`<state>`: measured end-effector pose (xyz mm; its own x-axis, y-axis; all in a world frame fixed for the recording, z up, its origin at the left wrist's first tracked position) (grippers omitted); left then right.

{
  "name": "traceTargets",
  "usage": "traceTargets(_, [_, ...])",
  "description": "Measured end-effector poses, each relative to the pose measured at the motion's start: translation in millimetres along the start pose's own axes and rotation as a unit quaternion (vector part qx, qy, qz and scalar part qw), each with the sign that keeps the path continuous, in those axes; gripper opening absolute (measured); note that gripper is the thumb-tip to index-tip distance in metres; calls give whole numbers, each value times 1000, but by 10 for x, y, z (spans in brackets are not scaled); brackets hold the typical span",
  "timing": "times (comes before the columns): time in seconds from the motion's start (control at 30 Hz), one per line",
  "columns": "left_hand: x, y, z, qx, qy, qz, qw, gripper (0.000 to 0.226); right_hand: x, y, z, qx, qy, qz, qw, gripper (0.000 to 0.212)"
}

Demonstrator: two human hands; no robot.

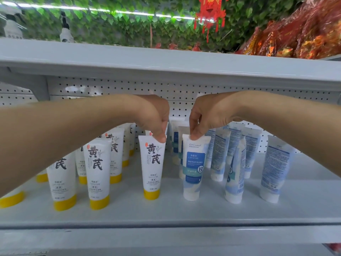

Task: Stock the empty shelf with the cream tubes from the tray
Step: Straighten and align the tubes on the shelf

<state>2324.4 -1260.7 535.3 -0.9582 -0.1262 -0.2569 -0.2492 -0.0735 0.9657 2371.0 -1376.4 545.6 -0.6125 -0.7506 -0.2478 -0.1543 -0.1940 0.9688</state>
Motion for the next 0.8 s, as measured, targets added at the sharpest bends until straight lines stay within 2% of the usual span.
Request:
traceTargets(0.53, [39,77,-6,25,-13,-2,1000,15,8,2,54,4,16,12,1000,16])
traceTargets(0.7, [46,61,-27,11,-15,-29,999,21,5,-14,59,2,16,30,999,13])
traceTargets(0.8, [72,32,-22,-2,-7,-20,1000,27,24,-8,39,8,9,28,1000,13])
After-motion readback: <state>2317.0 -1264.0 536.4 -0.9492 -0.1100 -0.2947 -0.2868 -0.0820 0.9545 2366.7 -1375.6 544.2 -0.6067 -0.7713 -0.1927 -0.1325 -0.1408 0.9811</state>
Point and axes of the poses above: each hand's wrist, its own x-axis away from the middle knuckle, its own y-axis out of the back of the hand, z = x × y, the point moved 6 cm from there along -x, towards the middle knuckle, and after that the axes turned 14 degrees about -z, right-handed, at the moved point
